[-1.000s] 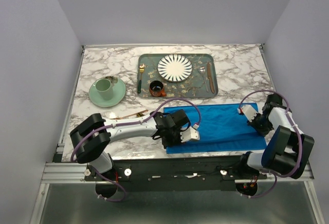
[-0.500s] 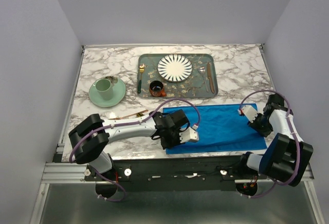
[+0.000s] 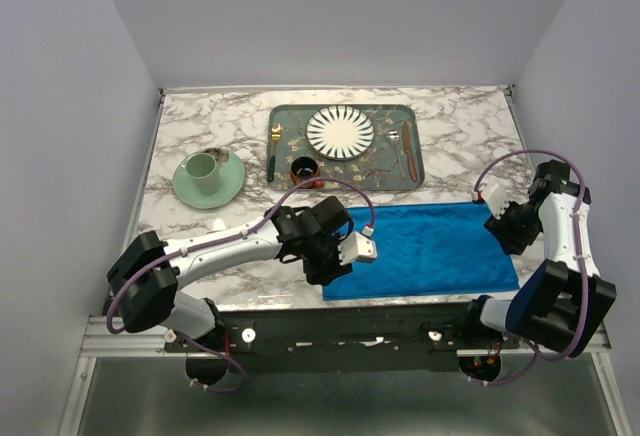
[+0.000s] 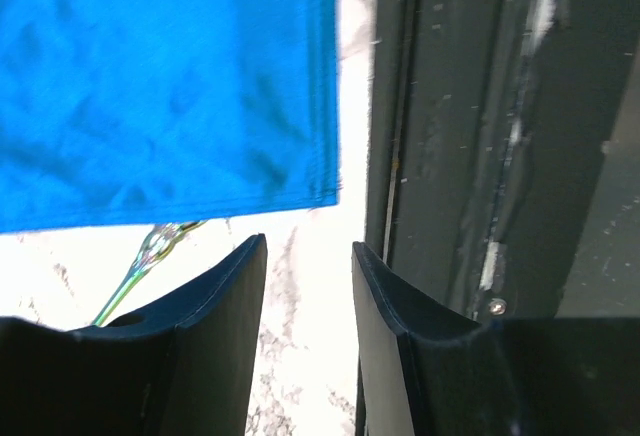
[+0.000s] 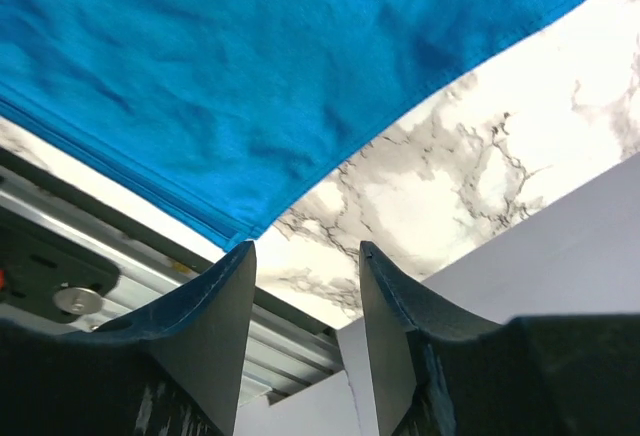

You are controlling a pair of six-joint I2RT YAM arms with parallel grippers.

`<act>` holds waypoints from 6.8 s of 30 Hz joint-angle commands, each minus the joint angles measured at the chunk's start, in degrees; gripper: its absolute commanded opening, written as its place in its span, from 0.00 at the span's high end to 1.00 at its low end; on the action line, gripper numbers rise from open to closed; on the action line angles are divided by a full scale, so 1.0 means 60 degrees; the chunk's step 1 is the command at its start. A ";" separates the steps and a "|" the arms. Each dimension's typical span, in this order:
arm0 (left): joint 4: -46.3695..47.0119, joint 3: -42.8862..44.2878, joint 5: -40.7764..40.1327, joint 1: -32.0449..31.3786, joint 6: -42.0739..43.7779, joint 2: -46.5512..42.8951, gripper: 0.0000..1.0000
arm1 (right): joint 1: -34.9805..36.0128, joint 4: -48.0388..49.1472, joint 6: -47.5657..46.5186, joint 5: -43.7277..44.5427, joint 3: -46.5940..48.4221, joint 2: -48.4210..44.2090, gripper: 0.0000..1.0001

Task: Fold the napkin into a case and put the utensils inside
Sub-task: Fold and flatten the napkin at the center of the board, then smooth out the rectangle-folded napkin at the center of the board.

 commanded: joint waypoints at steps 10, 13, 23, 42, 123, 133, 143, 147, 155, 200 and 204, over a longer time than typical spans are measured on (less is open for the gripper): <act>0.0753 0.1056 0.0048 0.1996 -0.0561 0.1878 0.56 | -0.0057 0.1453 0.2433 0.0213 -0.0612 0.2189 0.58; 0.0767 0.1656 0.0297 0.2657 -0.0737 0.2347 0.60 | -0.0057 0.1631 0.2520 0.0346 -0.0629 0.2262 0.60; 0.0826 0.3387 0.0034 0.3743 -0.0634 0.3283 0.60 | -0.0057 0.0912 0.4582 -0.1704 0.2138 0.3358 0.61; 0.0812 0.2948 -0.0069 0.2864 -0.0737 0.4309 0.61 | -0.0526 0.1892 0.4879 -0.0431 0.0001 0.3667 0.62; 0.0416 0.1264 -0.0831 0.1150 -0.0327 0.1088 0.54 | -0.3030 0.0385 0.4908 -0.0885 0.0690 0.3640 0.99; 0.0328 0.0766 -0.0977 0.1165 -0.0034 0.0751 0.55 | -0.3045 -0.0230 0.4674 -0.0725 0.0618 0.2586 0.99; 0.0284 0.0401 -0.1109 0.1165 0.0303 0.0546 0.58 | -0.3133 0.0589 0.4513 0.0022 0.0016 0.2789 0.99; 0.0401 0.0283 -0.1051 0.1165 0.0405 0.0590 0.60 | -0.3133 0.1175 0.4688 0.0184 -0.0013 0.3621 0.99; 0.0474 0.0239 -0.1095 0.1150 0.0479 0.0736 0.58 | -0.3133 0.1119 0.4792 -0.0211 0.0322 0.4151 0.99; 0.3258 0.3565 0.2172 0.3362 -0.3917 0.3901 0.67 | 0.4394 0.5497 1.1660 -0.5310 0.1246 0.4279 0.82; 0.2674 0.3039 0.1968 0.3362 -0.3112 0.3376 0.70 | 0.4689 0.5731 1.1866 -0.4739 0.1598 0.5028 0.88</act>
